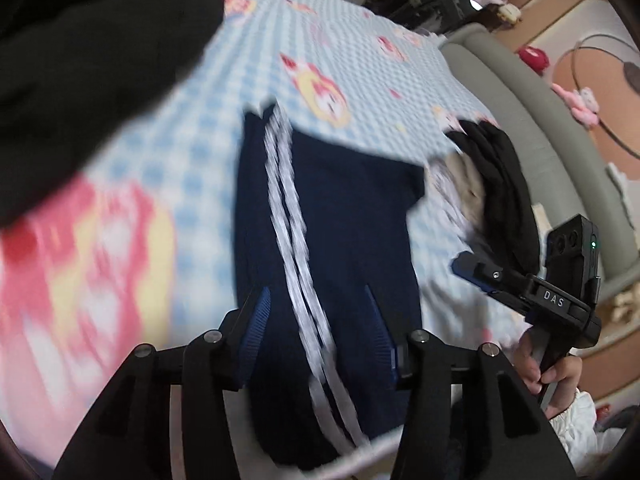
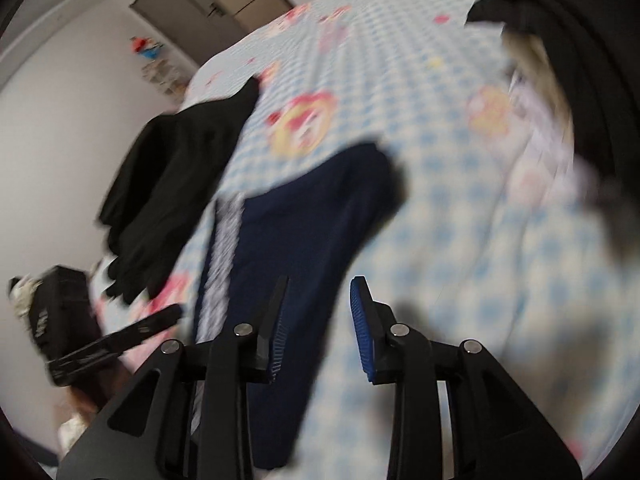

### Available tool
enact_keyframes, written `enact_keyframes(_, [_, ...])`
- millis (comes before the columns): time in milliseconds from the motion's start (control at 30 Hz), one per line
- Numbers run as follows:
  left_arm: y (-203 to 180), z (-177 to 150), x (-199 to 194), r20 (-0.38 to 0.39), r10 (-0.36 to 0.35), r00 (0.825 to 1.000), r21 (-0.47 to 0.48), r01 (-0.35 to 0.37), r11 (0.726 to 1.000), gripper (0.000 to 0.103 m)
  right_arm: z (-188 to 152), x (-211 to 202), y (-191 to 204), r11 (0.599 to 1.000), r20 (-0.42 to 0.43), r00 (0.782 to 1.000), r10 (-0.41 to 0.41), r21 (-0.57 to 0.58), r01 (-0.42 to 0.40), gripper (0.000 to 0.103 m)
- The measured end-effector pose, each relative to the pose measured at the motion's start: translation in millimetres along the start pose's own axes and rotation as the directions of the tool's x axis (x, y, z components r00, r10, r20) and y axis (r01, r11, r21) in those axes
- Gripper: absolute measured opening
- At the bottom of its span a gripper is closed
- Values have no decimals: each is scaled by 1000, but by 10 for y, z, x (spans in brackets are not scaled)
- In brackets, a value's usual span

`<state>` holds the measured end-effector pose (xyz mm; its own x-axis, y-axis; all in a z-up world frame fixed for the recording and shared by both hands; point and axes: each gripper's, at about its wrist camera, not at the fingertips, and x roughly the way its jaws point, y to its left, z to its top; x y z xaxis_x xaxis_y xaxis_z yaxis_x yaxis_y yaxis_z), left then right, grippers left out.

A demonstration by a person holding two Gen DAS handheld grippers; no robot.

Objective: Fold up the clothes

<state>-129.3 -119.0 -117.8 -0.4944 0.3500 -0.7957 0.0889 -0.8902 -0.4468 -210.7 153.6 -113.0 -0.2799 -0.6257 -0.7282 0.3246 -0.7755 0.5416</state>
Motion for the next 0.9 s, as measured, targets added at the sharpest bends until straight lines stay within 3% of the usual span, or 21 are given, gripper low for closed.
enact_keyframes(100, [-19,-281,26,-38,64,997,1,-64,998,44,-359,64,129,999,-61,997,51,0,-51,35])
enact_keyframes(167, [-31,-378,5,-54,178,983,16,-177,984,36,-552,172,163,999,-116,993,38,-2,-38,35])
enact_keyframes(233, [-49,-402,-138,-22,214,977,25,-213,977,36,-706,242,181,1000,-158,987,-7,-17,4,35])
enact_keyframes(300, [-49,-437,-285,4,128,992,-3,-128,992,38,-807,199,172,999,-157,987,-43,-11,41,35])
enact_keyframes(367, [-38,-512,-333,16,57,998,-35,-56,998,46,-842,104,168,1000,-132,991,4,24,-1,35])
enact_keyframes(433, [-66,-639,-273,-7,11,1000,-42,-12,999,47,-871,57,203,998,-120,991,52,41,-48,37])
enact_keyframes(500, [-81,-745,-172,-32,53,998,-32,-55,998,47,-922,80,294,997,-120,990,72,18,-71,44])
enact_keyframes(567, [-43,-806,-106,-50,122,991,-38,-124,992,45,-987,139,356,999,-127,992,18,-24,-21,44])
enact_keyframes(633, [9,-811,-201,-26,115,993,-81,-117,990,44,-1046,197,350,997,-155,986,-59,-52,52,44])
enact_keyframes(700, [19,-816,-305,8,109,994,-101,-107,989,42,-1067,129,320,999,-146,989,-36,-35,31,44])
enact_keyframes(800, [61,-825,-336,33,9,999,-141,-4,990,45,-1074,28,294,1000,-122,993,5,-13,-7,44])
enact_keyframes(900, [112,-883,-180,4,1,1000,-168,0,986,49,-1076,59,314,999,-135,990,45,-16,-48,44])
